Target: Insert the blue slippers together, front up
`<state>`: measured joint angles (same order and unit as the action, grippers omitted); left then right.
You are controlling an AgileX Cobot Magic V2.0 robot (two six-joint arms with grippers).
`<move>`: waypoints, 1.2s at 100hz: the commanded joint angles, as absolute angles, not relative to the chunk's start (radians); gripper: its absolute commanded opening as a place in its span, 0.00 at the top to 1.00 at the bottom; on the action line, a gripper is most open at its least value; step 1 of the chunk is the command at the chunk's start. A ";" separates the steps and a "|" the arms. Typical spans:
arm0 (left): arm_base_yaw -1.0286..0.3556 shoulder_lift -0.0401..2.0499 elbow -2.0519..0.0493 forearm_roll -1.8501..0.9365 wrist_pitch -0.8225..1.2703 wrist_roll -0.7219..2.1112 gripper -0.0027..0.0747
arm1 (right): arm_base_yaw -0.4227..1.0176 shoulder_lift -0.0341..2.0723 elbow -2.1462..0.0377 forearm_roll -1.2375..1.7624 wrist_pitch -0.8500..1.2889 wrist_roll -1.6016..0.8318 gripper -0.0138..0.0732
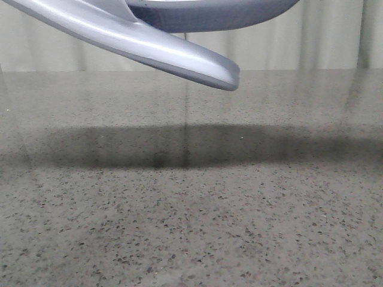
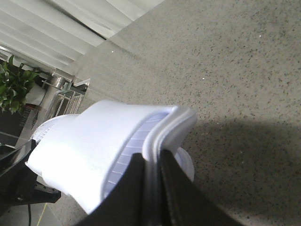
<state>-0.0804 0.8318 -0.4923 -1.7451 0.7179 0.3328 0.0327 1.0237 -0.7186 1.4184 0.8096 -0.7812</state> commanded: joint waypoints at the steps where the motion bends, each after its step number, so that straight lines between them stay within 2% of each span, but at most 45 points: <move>1: -0.091 0.829 -0.529 -1.860 0.875 0.320 0.93 | 0.047 1.014 -0.751 1.499 0.996 -0.818 0.96; 39: -0.091 0.829 -0.529 -1.860 0.920 0.320 0.93 | 0.047 1.014 -0.751 1.512 1.049 -0.860 0.96; 68: -0.142 0.829 -0.529 -1.860 0.916 0.325 0.93 | 0.047 1.014 -0.751 1.525 1.078 -0.924 0.96; 99: -0.142 0.829 -0.529 -1.860 0.909 0.369 0.93 | 0.047 1.014 -0.751 1.501 0.849 -1.033 0.96; 111: -0.142 0.829 -0.529 -1.858 0.905 0.369 0.93 | 0.047 1.014 -0.751 1.490 0.758 -1.064 0.89; 120: -0.142 0.829 -0.529 -1.854 0.894 0.369 0.93 | 0.047 1.014 -0.751 1.490 0.740 -1.085 0.78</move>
